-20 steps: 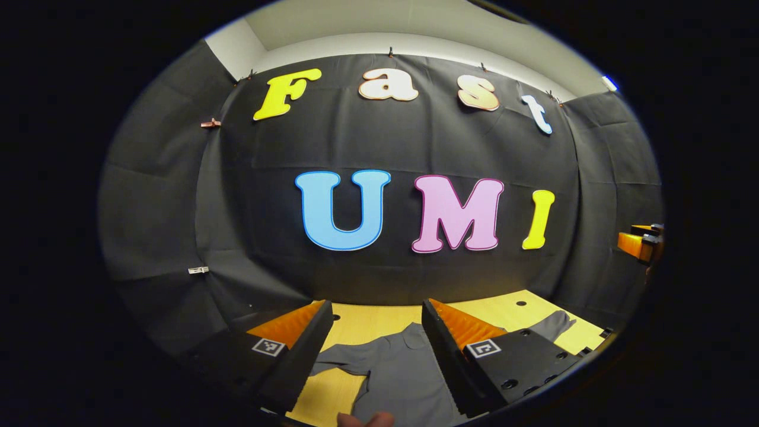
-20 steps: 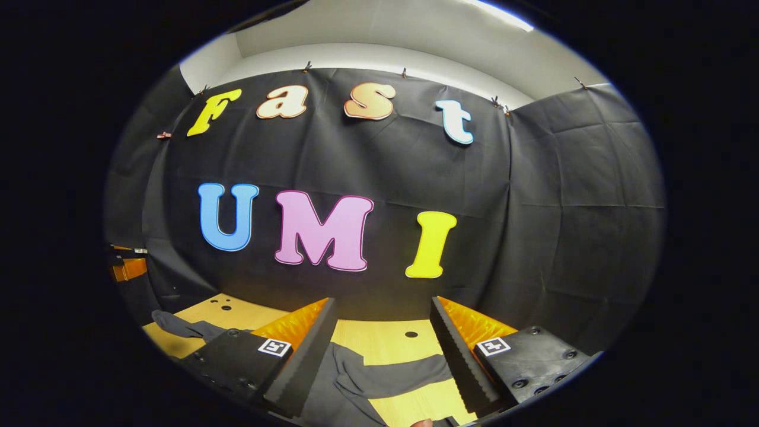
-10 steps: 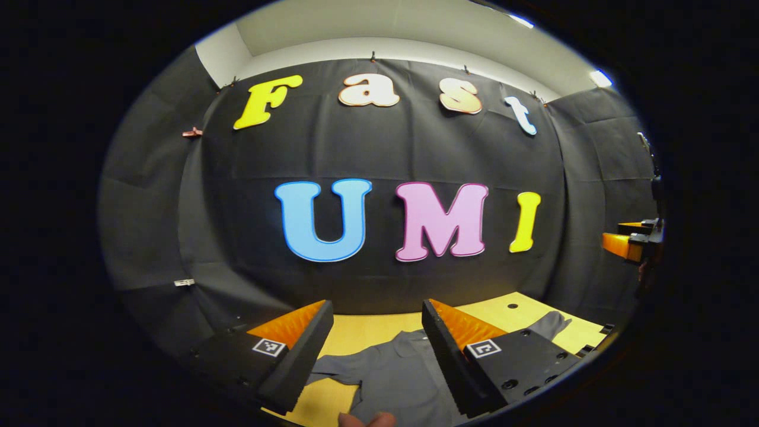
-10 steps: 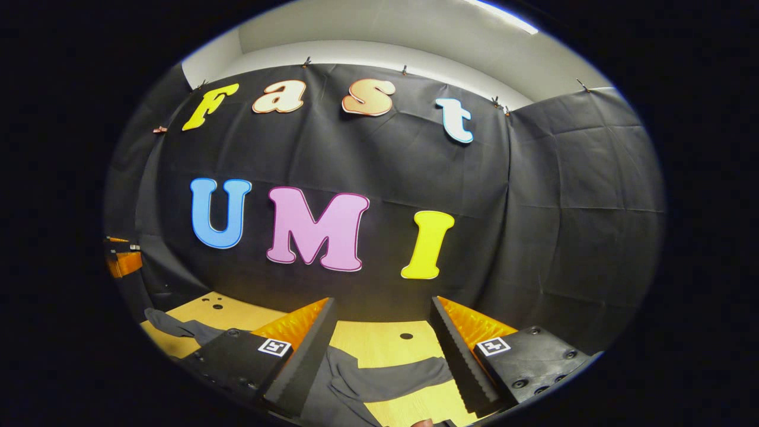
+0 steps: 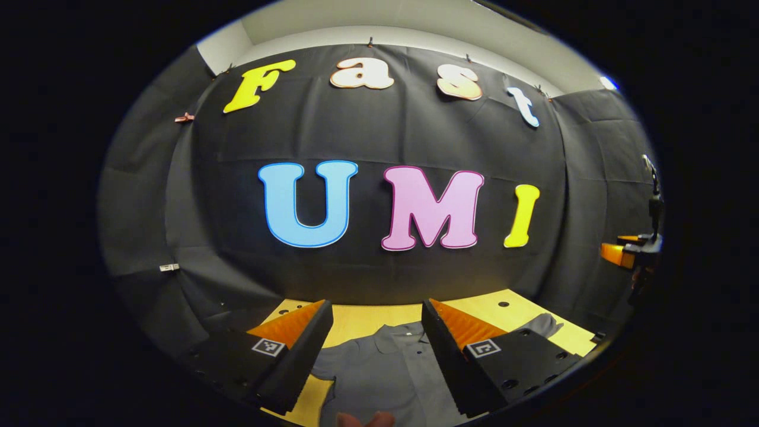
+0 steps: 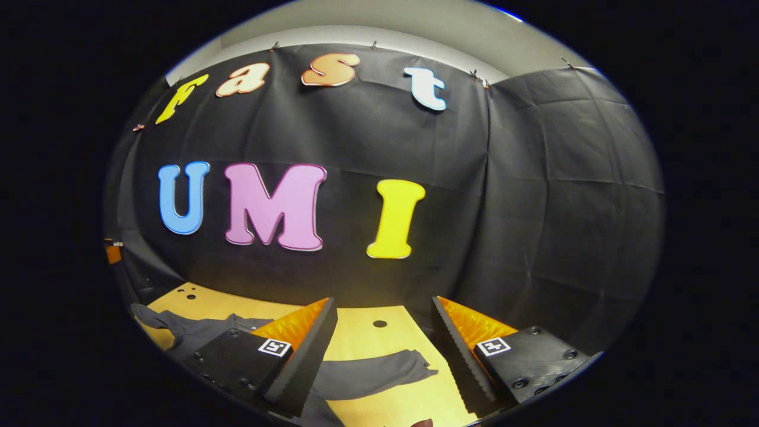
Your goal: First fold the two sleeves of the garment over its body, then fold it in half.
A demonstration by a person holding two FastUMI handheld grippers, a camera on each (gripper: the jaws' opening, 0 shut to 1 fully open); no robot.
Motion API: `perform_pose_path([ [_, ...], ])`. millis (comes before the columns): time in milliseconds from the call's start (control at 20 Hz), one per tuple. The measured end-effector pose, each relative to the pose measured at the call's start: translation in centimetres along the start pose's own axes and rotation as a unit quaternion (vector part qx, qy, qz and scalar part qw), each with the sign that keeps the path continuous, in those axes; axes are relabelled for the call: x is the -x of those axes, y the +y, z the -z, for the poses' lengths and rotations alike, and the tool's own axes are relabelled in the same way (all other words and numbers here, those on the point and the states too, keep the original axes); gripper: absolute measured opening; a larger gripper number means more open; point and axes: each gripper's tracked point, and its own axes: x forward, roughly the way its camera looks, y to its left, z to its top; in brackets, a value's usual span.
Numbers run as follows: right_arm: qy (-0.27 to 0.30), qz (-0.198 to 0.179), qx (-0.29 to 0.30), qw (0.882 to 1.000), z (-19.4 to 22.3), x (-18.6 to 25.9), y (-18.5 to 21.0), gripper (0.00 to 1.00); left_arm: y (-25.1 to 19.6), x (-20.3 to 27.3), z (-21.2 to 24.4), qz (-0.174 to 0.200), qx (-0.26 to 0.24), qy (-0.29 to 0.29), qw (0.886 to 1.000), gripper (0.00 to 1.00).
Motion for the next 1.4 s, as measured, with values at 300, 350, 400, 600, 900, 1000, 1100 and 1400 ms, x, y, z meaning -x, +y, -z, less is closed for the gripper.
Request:
perform_pose_path([
  [300,0.122,-0.014,-0.011,0.992,13.3,-9.7,-7.5,0.98,-1.9,0.0,1.4,-0.053,-0.024,0.033,0.998,0.95],
  [350,0.138,-0.016,-0.012,0.990,15.4,-11.2,-8.0,0.98,-2.2,-0.1,1.5,-0.060,-0.027,0.037,0.997,0.95],
  [400,0.154,-0.019,-0.014,0.988,17.4,-12.4,-8.4,0.98,-2.6,-0.3,1.6,-0.066,-0.029,0.037,0.997,0.95],
  [600,0.215,-0.046,-0.011,0.976,24.9,-16.5,-8.3,0.98,-3.5,-0.7,2.2,-0.092,-0.032,0.052,0.994,0.95],
  [900,0.294,-0.073,-0.018,0.953,34.2,-19.2,-7.1,0.98,-3.4,-0.2,3.4,-0.136,-0.030,0.080,0.987,0.95],
  [1000,0.311,-0.074,-0.021,0.947,36.0,-19.5,-7.0,0.98,-3.2,0.2,3.7,-0.149,-0.027,0.085,0.985,0.95],
  [1100,0.323,-0.077,-0.019,0.943,37.2,-19.7,-6.8,0.98,-2.7,0.8,3.9,-0.166,-0.024,0.090,0.982,0.95],
  [1400,0.328,-0.104,-0.006,0.939,38.4,-19.6,-6.0,0.76,-1.4,3.5,3.9,-0.212,-0.024,0.093,0.973,0.93],
])
